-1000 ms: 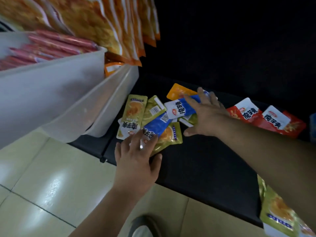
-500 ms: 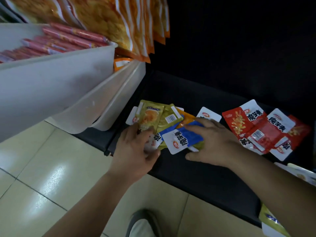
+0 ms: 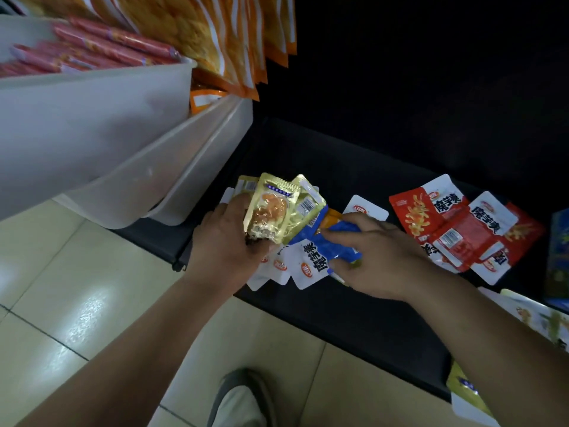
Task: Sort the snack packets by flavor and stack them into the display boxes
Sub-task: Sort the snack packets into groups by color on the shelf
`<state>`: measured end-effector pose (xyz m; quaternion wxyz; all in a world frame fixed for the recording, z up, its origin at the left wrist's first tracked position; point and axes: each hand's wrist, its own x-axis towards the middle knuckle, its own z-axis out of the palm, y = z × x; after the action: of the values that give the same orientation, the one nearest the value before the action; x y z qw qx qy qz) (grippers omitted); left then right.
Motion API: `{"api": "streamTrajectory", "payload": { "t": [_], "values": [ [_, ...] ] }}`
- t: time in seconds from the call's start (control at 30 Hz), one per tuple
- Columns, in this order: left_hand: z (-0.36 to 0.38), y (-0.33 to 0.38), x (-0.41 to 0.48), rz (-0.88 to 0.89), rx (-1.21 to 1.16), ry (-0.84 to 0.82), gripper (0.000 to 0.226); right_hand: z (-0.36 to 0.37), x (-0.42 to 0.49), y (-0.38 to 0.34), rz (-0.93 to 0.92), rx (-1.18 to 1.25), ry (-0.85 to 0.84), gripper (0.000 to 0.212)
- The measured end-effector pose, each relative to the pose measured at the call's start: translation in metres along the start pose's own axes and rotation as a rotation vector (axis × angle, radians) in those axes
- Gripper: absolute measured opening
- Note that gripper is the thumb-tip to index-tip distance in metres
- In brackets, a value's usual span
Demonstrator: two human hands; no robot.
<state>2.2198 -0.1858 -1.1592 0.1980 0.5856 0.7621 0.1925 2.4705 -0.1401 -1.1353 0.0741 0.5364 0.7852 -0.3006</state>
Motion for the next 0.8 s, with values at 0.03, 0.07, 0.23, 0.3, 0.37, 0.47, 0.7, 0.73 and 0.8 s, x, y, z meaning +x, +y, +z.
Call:
{"api": "streamTrajectory", "payload": {
  "t": [0.03, 0.07, 0.23, 0.3, 0.37, 0.47, 0.7, 0.73, 0.8],
  "values": [
    [-0.001, -0.001, 0.0, -0.028, -0.058, -0.02, 0.043, 0.004, 0.0, 0.002, -0.012, 0.0, 0.045, 0.055],
    [-0.003, -0.001, -0.001, -0.068, -0.097, -0.057, 0.029, 0.008, 0.0, 0.004, -0.016, 0.0, 0.078, 0.056],
    [-0.014, 0.005, -0.012, -0.112, -0.234, -0.016, 0.013, 0.013, -0.009, 0.001, 0.029, 0.173, 0.234, 0.058],
    [-0.015, 0.021, -0.025, -0.176, -0.502, -0.107, 0.014, 0.013, -0.014, -0.011, 0.028, 0.147, 0.486, 0.047],
    [-0.011, 0.043, -0.041, -0.243, -0.753, -0.294, 0.014, 0.009, -0.016, -0.026, -0.018, 0.225, 0.556, 0.047],
    [0.001, 0.067, -0.054, -0.205, -0.836, -0.445, 0.02, -0.007, -0.016, -0.046, 0.077, 0.777, 0.258, 0.024],
    [0.0, 0.054, -0.032, 0.184, -0.246, -0.224, 0.034, -0.006, -0.018, -0.015, 0.308, 1.098, 0.314, 0.026],
    [-0.003, 0.042, -0.013, 0.219, -0.099, -0.125, 0.034, -0.006, -0.018, -0.009, 0.329, 1.074, 0.374, 0.018],
    [-0.01, 0.022, 0.027, 0.198, 0.183, -0.141, 0.064, -0.005, -0.018, -0.001, 0.36, 1.07, 0.438, 0.013]
  ]
}}
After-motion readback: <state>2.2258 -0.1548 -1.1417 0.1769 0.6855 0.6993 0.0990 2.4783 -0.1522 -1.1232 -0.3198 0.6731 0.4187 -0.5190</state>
